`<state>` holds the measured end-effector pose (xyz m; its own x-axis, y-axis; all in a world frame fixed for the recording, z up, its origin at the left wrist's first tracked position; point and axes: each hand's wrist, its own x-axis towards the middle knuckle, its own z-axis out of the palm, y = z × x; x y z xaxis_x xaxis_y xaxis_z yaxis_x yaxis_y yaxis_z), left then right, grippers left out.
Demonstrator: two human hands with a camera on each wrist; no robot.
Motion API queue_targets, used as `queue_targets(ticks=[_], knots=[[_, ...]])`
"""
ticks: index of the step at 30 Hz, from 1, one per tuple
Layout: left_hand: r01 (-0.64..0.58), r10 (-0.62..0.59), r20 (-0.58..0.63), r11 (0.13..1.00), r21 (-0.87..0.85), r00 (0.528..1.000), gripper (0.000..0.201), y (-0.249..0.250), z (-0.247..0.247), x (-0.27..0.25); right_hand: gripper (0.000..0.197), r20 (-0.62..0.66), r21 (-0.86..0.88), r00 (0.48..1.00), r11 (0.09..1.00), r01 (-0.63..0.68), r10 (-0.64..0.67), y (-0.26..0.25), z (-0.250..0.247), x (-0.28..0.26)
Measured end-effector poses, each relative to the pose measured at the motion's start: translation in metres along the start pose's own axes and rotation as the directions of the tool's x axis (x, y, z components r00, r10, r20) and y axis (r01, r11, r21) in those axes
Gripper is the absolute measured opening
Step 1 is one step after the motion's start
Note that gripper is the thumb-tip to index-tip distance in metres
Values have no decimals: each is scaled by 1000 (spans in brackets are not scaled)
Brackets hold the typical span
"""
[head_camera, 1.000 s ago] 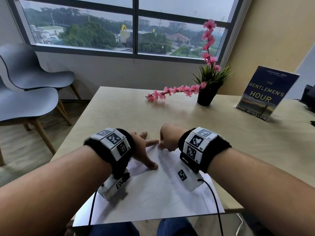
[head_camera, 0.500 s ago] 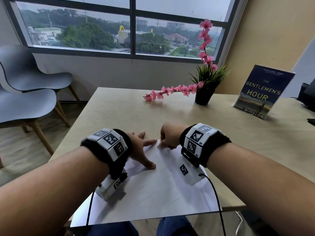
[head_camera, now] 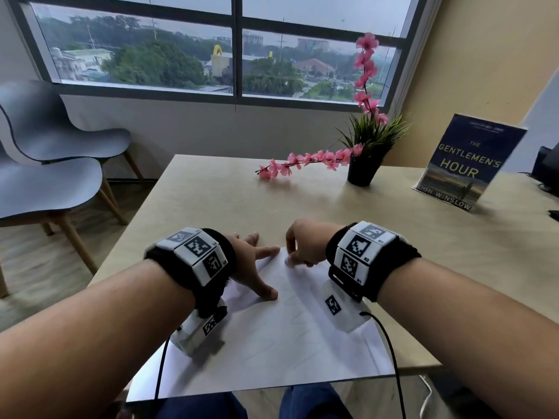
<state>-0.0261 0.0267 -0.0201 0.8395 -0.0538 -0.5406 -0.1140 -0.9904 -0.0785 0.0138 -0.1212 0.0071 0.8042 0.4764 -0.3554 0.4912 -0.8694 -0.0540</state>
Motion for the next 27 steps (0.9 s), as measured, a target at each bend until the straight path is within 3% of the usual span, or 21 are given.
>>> queue_targets(ticks=[3,7,12,17,22,27], knots=[[-3,3,4,1000,-4,1000,107,0,0,1,25,19,51,1000,999,9,-10,2,-1,-3],[0,0,1,1000,2,1000,105,0,0,-1,29,-42,-37,998,998,-58,56,8,-6,-1],[-3,3,0,1000,-1,1000,104,1,-1,-1,25,30,49,999,999,11,-13,5,5,-6],[11,-11,-3,999,31,1000,102,3,-7,-1,28,13,117,997,990,-80,78,11,-2,1],[14,-7,-79,996,91,997,98,8,-20,2,36,-59,23,992,993,-112,113,6,-8,9],[-10,12,-24,997,71,1000,93,9,-10,2,31,-51,20,997,998,-56,57,-2,-1,9]])
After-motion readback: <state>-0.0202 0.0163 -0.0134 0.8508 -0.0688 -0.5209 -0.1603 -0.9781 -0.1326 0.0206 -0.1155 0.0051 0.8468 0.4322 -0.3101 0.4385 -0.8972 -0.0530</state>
